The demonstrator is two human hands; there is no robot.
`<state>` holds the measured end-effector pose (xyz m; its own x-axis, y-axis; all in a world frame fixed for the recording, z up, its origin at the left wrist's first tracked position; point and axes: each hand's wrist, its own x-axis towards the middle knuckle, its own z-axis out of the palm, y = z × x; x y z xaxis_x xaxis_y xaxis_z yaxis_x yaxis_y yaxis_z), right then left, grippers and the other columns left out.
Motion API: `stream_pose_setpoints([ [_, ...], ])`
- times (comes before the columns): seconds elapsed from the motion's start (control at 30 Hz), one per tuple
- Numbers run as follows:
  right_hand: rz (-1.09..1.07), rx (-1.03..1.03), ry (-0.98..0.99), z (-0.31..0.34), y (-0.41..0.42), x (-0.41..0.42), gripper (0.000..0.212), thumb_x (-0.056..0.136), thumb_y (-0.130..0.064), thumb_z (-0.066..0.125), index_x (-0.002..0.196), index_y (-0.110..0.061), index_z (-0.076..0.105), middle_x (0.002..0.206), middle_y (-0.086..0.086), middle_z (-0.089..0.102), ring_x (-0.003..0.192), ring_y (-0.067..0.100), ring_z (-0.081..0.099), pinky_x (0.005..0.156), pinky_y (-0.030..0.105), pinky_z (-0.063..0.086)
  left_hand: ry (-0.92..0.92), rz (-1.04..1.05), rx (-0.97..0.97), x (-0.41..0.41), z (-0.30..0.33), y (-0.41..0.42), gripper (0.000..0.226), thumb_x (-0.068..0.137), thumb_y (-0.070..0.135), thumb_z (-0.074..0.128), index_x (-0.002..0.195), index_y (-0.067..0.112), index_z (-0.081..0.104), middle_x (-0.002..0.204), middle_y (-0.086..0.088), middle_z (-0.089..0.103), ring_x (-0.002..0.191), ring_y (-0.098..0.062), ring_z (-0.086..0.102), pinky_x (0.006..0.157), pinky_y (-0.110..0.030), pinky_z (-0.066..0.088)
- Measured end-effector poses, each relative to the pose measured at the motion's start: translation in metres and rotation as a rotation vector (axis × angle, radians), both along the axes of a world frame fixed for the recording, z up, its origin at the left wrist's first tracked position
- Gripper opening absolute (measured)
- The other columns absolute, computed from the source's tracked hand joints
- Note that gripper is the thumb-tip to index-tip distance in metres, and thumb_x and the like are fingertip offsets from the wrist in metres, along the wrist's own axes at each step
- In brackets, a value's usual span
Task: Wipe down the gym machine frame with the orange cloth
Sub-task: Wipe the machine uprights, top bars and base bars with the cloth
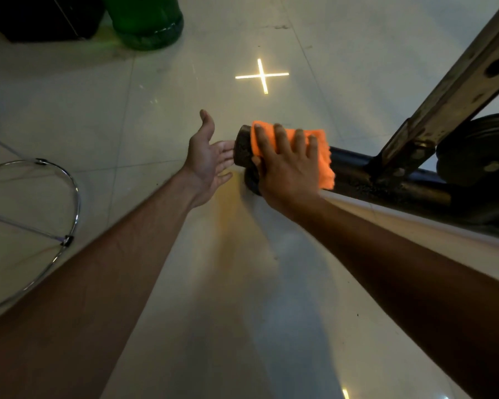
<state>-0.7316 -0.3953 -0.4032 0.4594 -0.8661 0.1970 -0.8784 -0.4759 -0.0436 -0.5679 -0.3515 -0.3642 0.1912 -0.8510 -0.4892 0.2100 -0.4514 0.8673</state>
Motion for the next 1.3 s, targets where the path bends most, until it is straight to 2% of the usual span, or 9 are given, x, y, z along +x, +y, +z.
stream_pose_setpoints([
  [0.2, 0.156, -0.001, 0.054, 0.003, -0.012, 0.005, 0.066, 0.113, -0.056, 0.031, 0.173, -0.038, 0.013, 0.174, 0.014, 0.030, 0.150, 0.048, 0.035, 0.122, 0.063, 0.023, -0.004, 0.040, -0.006, -0.004, -0.007, 0.002, 0.109, 0.096, 0.089, 0.008, 0.158, 0.011, 0.051, 0.164, -0.005, 0.051, 0.155, -0.017, 0.040, 0.132, -0.053, 0.016],
  [0.37, 0.017, -0.062, -0.027, -0.009, 0.009, -0.062, 0.064, 0.114, -0.057, 0.032, 0.173, -0.038, 0.017, 0.174, 0.013, 0.033, 0.154, 0.049, 0.033, 0.128, 0.065, 0.017, 0.011, 0.052, -0.057, -0.008, -0.009, 0.011, 0.102, 0.097, 0.087, 0.017, 0.161, 0.014, 0.047, 0.168, -0.003, 0.045, 0.160, -0.021, 0.032, 0.131, -0.055, 0.018],
  [0.5, -0.072, -0.039, -0.068, -0.010, 0.008, -0.030, 0.062, 0.114, -0.052, 0.034, 0.172, -0.035, 0.025, 0.173, 0.013, 0.036, 0.154, 0.052, 0.032, 0.129, 0.066, 0.012, 0.034, 0.027, -0.056, -0.013, -0.007, 0.010, 0.100, 0.099, 0.086, 0.015, 0.164, 0.016, 0.044, 0.171, -0.001, 0.039, 0.162, -0.019, 0.026, 0.132, -0.056, 0.012],
  [0.67, 0.059, 0.026, -0.034, -0.003, -0.011, 0.016, 0.063, 0.113, -0.055, 0.029, 0.172, -0.039, 0.018, 0.175, 0.010, 0.031, 0.154, 0.048, 0.031, 0.126, 0.065, 0.010, 0.035, 0.019, -0.063, -0.018, -0.008, 0.004, 0.092, 0.101, 0.082, 0.013, 0.154, 0.021, 0.057, 0.159, 0.008, 0.056, 0.151, -0.009, 0.041, 0.127, -0.052, 0.013],
  [0.77, 0.117, -0.030, -0.032, -0.008, -0.005, -0.013, 0.064, 0.113, -0.056, 0.031, 0.173, -0.038, 0.019, 0.174, 0.012, 0.032, 0.156, 0.046, 0.031, 0.128, 0.064, 0.014, -0.033, 0.165, -0.119, -0.036, -0.009, 0.004, 0.067, 0.109, 0.066, 0.028, 0.135, 0.019, 0.069, 0.138, 0.003, 0.068, 0.132, -0.009, 0.056, 0.121, -0.043, 0.030],
  [0.87, 0.021, -0.099, -0.121, -0.018, 0.008, -0.066, 0.060, 0.116, -0.053, 0.034, 0.173, -0.035, 0.025, 0.174, 0.014, 0.033, 0.159, 0.044, 0.028, 0.131, 0.060, 0.014, -0.274, 0.257, -0.241, -0.064, -0.016, 0.005, 0.036, 0.116, 0.039, 0.042, 0.119, 0.018, 0.070, 0.113, 0.007, 0.068, 0.096, 0.013, 0.061, 0.088, -0.018, 0.044],
  [1.0, -0.041, -0.099, -0.125, -0.025, 0.024, -0.120, 0.061, 0.118, -0.051, 0.030, 0.174, -0.032, 0.017, 0.179, 0.014, 0.022, 0.166, 0.040, 0.015, 0.134, 0.056, 0.009, -0.868, 0.077, -0.237, -0.070, -0.039, 0.012, 0.060, 0.113, 0.030, 0.046, 0.169, 0.016, 0.029, 0.176, -0.002, 0.023, 0.159, -0.015, 0.026, 0.129, -0.036, 0.027],
  [1.13, -0.110, -0.080, -0.163, -0.019, 0.017, -0.079, 0.060, 0.116, -0.051, 0.031, 0.173, -0.034, 0.023, 0.176, 0.013, 0.030, 0.162, 0.047, 0.021, 0.131, 0.062, 0.006, -1.227, -0.214, -0.358, -0.066, -0.045, 0.007, 0.065, 0.108, 0.019, 0.051, 0.169, 0.015, 0.028, 0.180, -0.004, 0.011, 0.167, -0.023, 0.004, 0.134, -0.048, 0.000],
  [1.3, 0.024, -0.055, -0.113, -0.008, 0.001, -0.079, 0.060, 0.115, -0.056, 0.027, 0.173, -0.037, 0.023, 0.175, 0.013, 0.032, 0.161, 0.048, 0.024, 0.129, 0.063, 0.011, -1.339, -0.332, -0.405, -0.068, -0.037, -0.009, 0.064, 0.109, 0.023, 0.051, 0.169, 0.015, 0.030, 0.178, -0.005, 0.022, 0.166, -0.024, 0.008, 0.133, -0.054, -0.002],
])
